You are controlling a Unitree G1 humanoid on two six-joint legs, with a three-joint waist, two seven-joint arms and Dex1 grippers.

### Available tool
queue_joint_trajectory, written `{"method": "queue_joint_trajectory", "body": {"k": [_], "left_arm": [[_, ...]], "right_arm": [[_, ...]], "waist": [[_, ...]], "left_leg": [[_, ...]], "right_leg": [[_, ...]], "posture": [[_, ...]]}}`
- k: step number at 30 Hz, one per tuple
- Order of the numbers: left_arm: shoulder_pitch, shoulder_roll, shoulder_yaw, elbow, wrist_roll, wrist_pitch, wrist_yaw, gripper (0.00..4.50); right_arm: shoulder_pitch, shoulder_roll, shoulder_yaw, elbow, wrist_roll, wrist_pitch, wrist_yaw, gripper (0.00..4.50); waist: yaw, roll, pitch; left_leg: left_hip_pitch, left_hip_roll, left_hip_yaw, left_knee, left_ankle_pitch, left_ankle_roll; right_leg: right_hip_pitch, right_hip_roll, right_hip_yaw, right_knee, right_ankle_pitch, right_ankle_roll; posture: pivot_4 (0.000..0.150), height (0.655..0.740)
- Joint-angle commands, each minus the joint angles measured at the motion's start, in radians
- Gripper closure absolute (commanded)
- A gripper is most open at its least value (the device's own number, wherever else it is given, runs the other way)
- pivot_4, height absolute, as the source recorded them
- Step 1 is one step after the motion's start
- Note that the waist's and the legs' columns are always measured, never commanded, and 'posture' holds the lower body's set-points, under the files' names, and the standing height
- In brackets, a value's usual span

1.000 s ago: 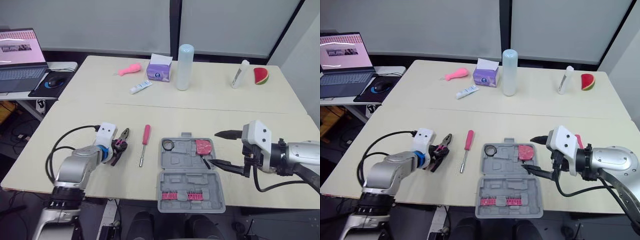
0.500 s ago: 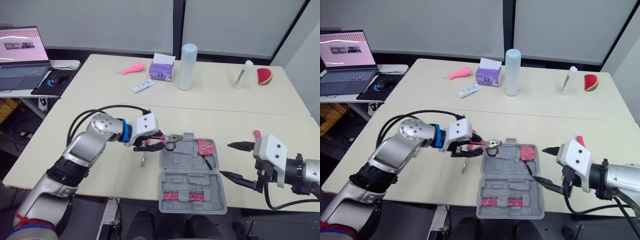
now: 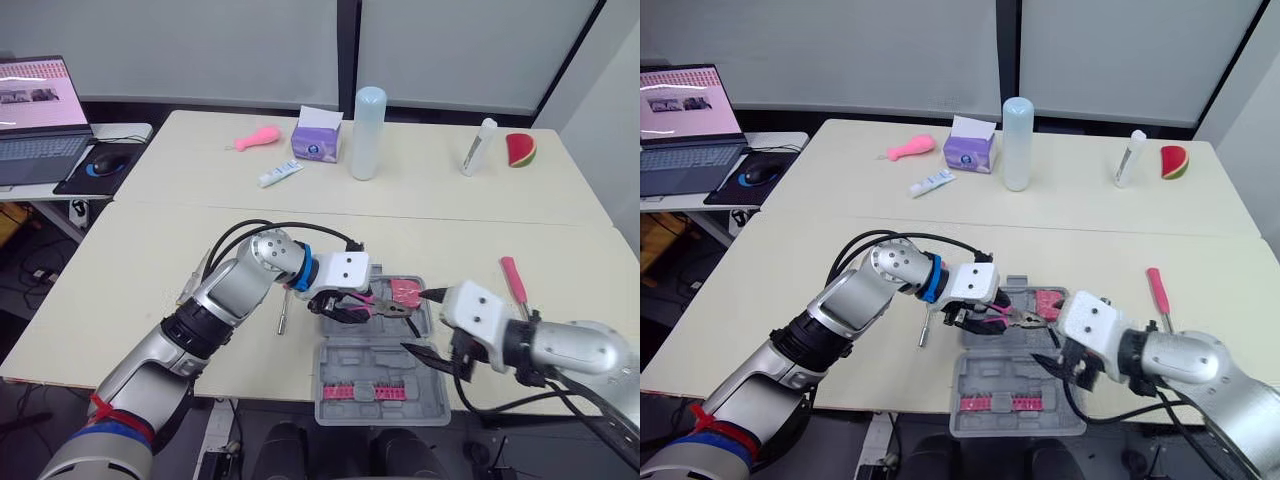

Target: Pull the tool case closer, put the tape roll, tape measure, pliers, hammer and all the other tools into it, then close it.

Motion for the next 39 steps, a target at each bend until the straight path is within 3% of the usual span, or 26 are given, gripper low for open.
{"method": "queue_joint_trajectory", "body": {"k": [1,8,11,15,22,39], "left_arm": [[-0.019,-0.01,0.015,-0.03,0.003,-0.014,-0.011,2.0],[-0.012,-0.013,0.023,-0.039,0.005,-0.002,-0.014,2.0],[-0.012,-0.012,0.027,-0.042,0.004,0.004,-0.015,2.0],[-0.008,-0.01,0.027,-0.047,0.004,0.006,-0.014,2.0],[-0.004,-0.012,0.02,-0.032,0.02,-0.002,-0.003,2.0],[0.022,0.009,0.022,-0.037,0.024,0.007,-0.019,2.0]], "right_arm": [[-0.089,0.03,0.099,0.06,-0.058,-0.002,0.014,0.0],[-0.208,0.088,0.226,0.187,-0.152,-0.043,0.059,0.0],[-0.225,0.101,0.254,0.218,-0.193,-0.071,0.07,0.62],[-0.232,0.113,0.266,0.232,-0.227,-0.094,0.091,1.95],[-0.28,0.128,0.268,0.225,-0.245,-0.076,0.145,3.27],[-0.249,0.12,0.224,0.183,-0.254,-0.078,0.186,3.27]], "waist": [[0.003,0.0,0.0],[0.005,0.0,0.0],[0.005,0.0,0.0],[0.005,0.0,0.0],[0.005,0.0,0.0],[0.005,0.0,0.0]], "left_leg": [[0.0,0.0,0.0,0.0,0.0,0.0],[-0.002,0.0,-0.001,0.0,0.0,0.0],[-0.002,0.001,-0.001,0.001,0.0,0.0],[-0.002,0.001,-0.001,0.001,0.0,0.0],[-0.002,0.001,-0.002,0.001,0.0,0.0],[-0.002,0.001,-0.002,0.001,0.0,0.0]], "right_leg": [[0.0,0.0,0.0,0.0,0.0,0.0],[-0.001,-0.002,-0.001,0.0,0.0,0.0],[-0.001,-0.002,-0.001,0.0,0.0,0.0],[-0.002,-0.003,-0.002,0.001,0.0,0.0],[-0.002,-0.003,-0.002,0.001,0.0,0.0],[-0.002,-0.003,-0.002,0.001,0.0,0.0]], "posture": [[0.15,0.7002],[0.15,0.7002],[0.15,0.7002],[0.15,0.7002],[0.15,0.7002],[0.15,0.7002]]}}
